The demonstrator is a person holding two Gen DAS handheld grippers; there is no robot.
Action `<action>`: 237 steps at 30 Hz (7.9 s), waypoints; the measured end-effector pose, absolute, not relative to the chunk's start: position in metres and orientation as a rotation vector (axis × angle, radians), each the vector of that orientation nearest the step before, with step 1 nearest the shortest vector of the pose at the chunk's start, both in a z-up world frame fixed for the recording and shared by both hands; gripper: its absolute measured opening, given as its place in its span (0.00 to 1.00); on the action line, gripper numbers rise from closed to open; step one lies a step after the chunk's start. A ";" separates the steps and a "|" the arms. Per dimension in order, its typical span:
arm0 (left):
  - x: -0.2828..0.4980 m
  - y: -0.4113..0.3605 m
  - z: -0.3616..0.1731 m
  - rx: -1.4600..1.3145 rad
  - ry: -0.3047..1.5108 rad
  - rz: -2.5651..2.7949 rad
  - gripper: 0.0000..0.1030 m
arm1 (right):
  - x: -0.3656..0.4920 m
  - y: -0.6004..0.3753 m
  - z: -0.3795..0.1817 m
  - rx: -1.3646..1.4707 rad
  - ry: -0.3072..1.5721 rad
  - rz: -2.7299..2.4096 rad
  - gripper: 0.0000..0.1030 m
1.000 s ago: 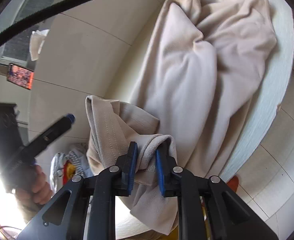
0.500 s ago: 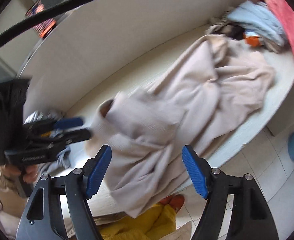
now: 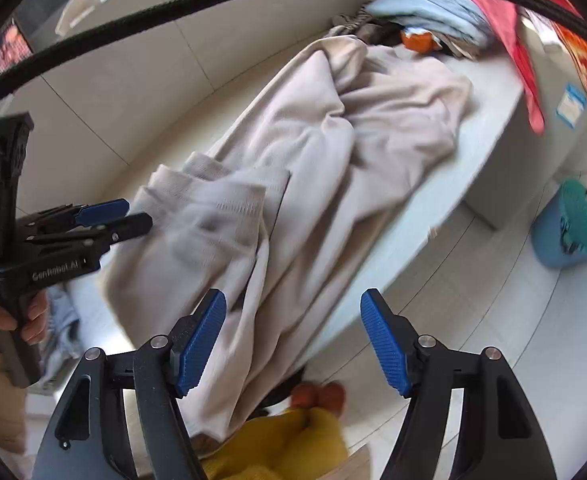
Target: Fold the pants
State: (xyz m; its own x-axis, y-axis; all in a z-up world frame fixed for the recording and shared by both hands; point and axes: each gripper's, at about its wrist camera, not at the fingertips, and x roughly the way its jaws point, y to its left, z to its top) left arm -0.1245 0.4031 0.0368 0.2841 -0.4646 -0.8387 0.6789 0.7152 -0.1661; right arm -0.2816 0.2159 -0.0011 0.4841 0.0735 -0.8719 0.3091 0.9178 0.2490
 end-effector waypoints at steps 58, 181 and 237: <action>-0.175 0.420 -0.021 0.223 1.134 -0.706 0.57 | -0.339 0.321 -0.012 -0.337 1.197 -0.086 0.03; -0.128 0.459 0.026 0.218 1.041 -0.694 0.61 | -0.322 0.219 -0.011 0.252 1.026 -0.089 0.33; -0.181 0.452 -0.019 0.079 1.131 -0.977 0.24 | -0.349 0.307 -0.054 0.122 0.963 -0.135 0.09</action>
